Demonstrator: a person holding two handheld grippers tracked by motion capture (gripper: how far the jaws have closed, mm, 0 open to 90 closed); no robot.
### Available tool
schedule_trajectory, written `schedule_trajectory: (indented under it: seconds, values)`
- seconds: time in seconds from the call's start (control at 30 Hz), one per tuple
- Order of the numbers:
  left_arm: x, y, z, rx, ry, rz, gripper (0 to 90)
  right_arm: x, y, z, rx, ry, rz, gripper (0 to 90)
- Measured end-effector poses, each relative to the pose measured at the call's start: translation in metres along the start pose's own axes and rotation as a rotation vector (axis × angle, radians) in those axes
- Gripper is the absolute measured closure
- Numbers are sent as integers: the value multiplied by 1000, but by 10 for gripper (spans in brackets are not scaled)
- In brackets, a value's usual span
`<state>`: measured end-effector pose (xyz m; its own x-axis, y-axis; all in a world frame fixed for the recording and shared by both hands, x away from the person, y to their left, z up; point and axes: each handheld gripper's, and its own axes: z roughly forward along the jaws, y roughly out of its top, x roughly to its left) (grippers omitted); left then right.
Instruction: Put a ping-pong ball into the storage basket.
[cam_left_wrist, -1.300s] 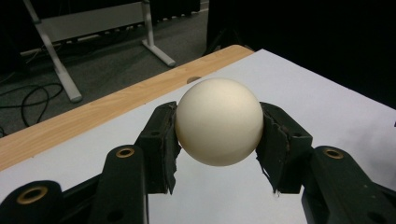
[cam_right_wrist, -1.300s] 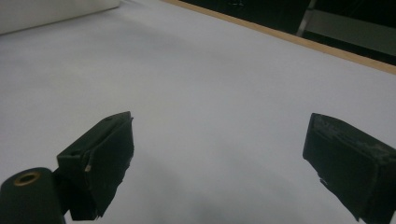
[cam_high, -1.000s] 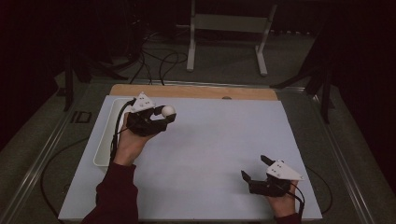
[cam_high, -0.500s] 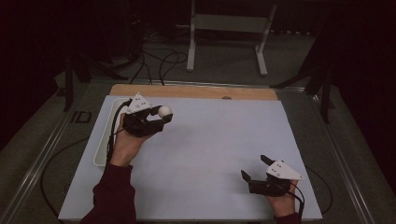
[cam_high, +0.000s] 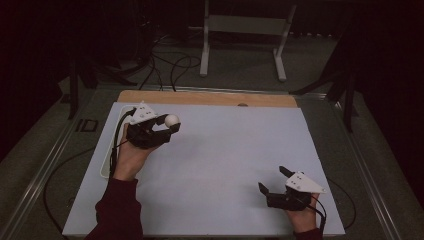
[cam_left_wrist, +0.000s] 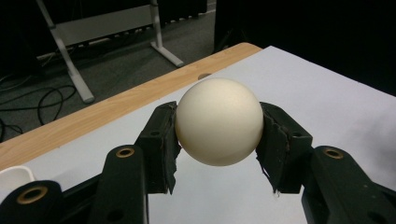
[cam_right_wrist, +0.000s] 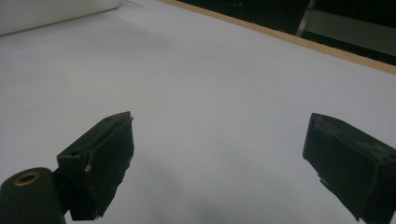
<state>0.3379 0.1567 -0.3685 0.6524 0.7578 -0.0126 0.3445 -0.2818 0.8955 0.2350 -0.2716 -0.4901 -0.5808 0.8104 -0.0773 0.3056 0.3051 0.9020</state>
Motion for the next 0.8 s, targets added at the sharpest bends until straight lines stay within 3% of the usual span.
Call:
schedule_trajectory:
  seconds: [0.8]
  values:
    - [4, -10, -10, -6, 12, 5, 514, -1, 0, -1, -11, 2, 11, 84]
